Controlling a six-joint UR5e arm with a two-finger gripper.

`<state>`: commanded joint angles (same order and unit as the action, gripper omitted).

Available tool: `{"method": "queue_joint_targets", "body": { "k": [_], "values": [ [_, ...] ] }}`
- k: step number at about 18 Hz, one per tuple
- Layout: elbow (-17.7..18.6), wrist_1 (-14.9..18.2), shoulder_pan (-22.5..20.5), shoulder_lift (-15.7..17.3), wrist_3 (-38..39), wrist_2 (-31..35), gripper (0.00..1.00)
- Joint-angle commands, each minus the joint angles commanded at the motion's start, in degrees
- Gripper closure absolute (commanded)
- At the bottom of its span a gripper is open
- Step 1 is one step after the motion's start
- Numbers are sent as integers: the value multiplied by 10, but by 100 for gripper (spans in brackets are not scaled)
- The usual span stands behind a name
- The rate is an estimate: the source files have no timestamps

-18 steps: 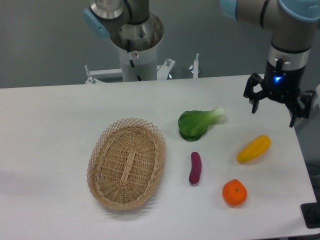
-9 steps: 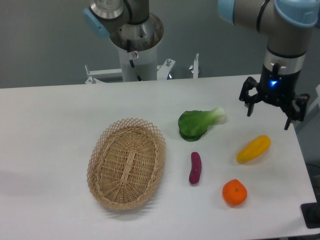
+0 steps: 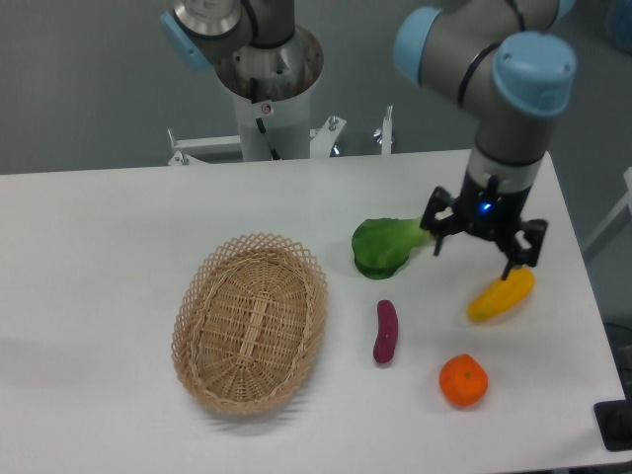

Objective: Pick up the sweet potato from the table
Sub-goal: 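Move the open gripper toward the purple sweet potato and descend, then lower the gripper around the sweet potato and close on it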

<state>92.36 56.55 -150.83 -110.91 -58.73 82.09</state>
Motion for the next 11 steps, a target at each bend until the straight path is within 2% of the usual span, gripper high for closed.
{"method": "queue_joint_targets", "body": {
  "k": [2, 3, 7, 11],
  "values": [
    [28, -67, 15, -15, 28, 1, 0],
    [35, -84, 17, -23, 34, 1, 0],
    [41, -93, 27, -41, 50, 2, 0],
    [43, -139, 44, -73, 77, 2, 0]
  ]
}}
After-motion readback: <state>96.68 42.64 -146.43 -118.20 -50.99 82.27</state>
